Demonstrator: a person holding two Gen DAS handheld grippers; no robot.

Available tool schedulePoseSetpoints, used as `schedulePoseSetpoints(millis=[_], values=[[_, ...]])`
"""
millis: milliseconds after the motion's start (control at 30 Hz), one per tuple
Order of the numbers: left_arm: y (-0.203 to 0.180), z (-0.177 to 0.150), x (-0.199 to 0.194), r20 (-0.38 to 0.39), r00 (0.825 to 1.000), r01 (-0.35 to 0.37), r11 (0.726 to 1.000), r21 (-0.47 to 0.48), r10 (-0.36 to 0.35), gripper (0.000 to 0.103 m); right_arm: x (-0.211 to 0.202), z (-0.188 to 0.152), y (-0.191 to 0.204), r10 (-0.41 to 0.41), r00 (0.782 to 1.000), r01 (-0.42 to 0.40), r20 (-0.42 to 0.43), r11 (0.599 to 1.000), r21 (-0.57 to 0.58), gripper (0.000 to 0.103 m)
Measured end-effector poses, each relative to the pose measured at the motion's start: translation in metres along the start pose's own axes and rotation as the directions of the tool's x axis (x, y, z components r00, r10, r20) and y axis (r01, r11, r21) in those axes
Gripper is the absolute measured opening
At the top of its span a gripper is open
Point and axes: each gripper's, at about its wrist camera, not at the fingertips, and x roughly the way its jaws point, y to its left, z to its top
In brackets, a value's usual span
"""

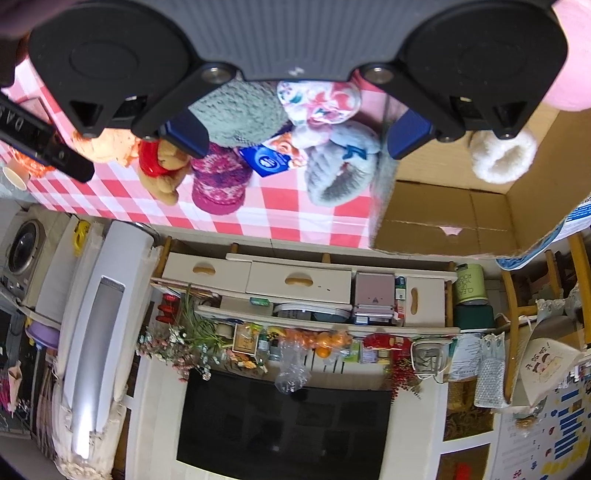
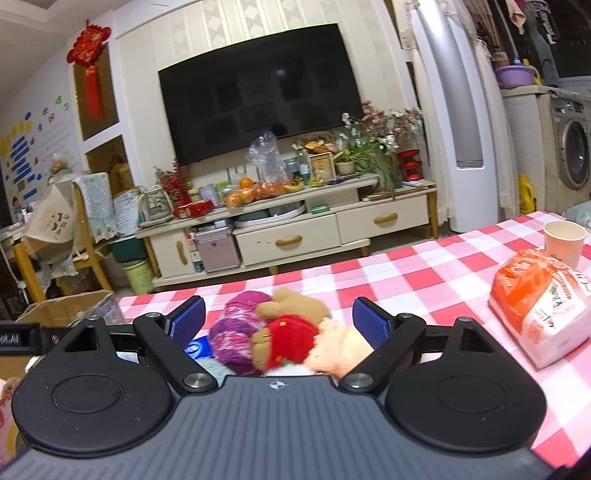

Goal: Organize soft objects
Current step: 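Move both grippers back over the remaining soft items on the table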

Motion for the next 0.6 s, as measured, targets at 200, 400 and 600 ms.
schedulePoseSetpoints(millis=[200, 400, 600], values=[[-0.017, -0.005, 0.002, -0.014, 1.0, 0.016, 0.999, 0.035, -0.016, 0.102, 0.0, -0.002, -0.007, -0.04, 0.999, 0.04, 0.0, 0.999, 0.031, 0.103], [-0.033, -0.01, 0.004, -0.03, 0.999, 0.04, 0.997, 0.071, -0.038, 0.102, -0.004, -0.005, -0.012, -0.075, 0.997, 0.075, -0.002, 0.995, 0.068, 0.103], [-0.048, -0.016, 0.009, -0.051, 0.997, 0.061, 0.993, 0.097, -0.056, 0.102, -0.001, -0.008, -0.015, -0.103, 0.995, 0.104, -0.015, 0.99, 0.097, 0.103]])
